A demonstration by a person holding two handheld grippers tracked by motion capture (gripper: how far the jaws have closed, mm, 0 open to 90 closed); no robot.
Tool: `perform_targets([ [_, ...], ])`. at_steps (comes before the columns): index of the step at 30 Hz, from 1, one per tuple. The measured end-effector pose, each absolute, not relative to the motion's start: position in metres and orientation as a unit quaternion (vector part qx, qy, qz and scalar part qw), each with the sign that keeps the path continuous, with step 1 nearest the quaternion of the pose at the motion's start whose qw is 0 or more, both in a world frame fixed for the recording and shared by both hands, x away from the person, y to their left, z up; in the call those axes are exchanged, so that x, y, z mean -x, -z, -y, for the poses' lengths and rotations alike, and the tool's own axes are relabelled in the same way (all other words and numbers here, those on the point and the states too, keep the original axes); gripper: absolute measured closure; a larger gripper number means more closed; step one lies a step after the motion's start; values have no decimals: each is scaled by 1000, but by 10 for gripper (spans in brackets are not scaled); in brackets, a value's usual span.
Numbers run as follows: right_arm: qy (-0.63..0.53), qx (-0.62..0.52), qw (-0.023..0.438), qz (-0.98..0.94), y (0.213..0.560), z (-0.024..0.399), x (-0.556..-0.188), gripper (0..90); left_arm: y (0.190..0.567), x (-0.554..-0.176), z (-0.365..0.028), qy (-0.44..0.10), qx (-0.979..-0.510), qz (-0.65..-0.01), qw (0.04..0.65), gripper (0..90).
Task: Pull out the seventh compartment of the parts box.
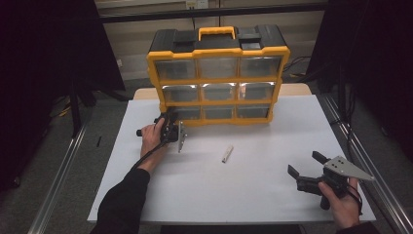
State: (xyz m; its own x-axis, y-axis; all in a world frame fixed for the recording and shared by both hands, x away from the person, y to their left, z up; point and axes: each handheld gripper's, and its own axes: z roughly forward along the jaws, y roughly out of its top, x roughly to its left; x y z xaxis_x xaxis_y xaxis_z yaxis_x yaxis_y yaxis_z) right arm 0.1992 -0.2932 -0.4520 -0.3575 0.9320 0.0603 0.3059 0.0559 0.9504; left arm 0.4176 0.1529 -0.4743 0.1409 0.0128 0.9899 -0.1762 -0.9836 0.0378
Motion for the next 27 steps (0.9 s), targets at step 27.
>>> perform_targets([
  [27, -497, -469, 315, -659, 452, 294, -198, 16, 475, -419, -152, -662, -742, 63, 89, 771],
])
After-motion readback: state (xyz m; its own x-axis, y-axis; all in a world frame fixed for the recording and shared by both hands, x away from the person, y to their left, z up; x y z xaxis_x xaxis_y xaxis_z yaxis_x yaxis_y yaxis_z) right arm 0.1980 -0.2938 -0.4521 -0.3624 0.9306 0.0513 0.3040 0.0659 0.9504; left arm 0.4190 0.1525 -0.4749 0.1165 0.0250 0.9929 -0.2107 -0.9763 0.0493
